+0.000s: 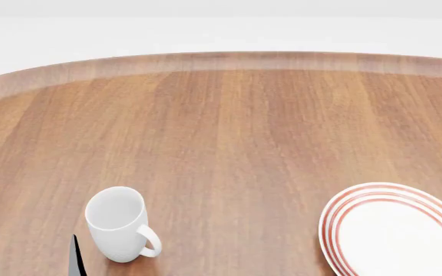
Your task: Pick up the red mug and put it on the plate
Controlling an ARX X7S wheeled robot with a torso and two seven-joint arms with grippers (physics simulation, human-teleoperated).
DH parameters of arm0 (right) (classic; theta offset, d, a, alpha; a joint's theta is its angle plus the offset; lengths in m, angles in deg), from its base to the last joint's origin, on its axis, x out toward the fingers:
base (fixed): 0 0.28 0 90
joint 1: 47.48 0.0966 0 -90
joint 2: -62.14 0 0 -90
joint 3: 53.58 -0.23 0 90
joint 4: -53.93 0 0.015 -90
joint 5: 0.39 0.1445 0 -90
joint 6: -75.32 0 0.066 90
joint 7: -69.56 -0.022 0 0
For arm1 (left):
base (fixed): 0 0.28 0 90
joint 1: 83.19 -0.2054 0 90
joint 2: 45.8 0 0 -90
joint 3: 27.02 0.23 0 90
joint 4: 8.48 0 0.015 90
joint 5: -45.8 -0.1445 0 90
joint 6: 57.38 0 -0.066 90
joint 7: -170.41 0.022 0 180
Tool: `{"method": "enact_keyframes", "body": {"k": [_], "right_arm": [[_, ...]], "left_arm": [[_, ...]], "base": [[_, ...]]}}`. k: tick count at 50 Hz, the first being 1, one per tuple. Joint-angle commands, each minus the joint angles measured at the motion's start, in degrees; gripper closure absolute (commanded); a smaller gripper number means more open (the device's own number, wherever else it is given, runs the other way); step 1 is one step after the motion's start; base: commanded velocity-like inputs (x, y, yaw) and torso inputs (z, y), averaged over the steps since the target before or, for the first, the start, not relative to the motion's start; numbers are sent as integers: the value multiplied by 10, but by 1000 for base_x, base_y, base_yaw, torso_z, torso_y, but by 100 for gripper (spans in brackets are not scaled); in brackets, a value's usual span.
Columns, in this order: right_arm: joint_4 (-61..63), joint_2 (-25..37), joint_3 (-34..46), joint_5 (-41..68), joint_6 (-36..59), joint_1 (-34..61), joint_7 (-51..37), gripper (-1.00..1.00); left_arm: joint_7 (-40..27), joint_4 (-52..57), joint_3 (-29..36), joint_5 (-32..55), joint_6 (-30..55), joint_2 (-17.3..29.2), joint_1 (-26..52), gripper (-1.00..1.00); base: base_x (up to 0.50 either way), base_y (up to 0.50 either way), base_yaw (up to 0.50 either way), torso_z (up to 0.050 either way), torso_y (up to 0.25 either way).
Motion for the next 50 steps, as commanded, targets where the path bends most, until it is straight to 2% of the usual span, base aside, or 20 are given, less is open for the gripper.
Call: {"method": "enact_keyframes", "body": {"k": [1, 50], "right_arm": [[-30, -4, 9, 1, -17, 3, 4, -100], [-134, -20, 32, 25, -98, -1, 9, -100]], "left_arm": [[-2, -2, 2, 0, -4, 1, 1, -100], [-13, -4, 8, -2, -9, 5, 3, -100]], "base": [[0, 0, 0, 0, 0], [0, 0, 0, 0, 0]]}}
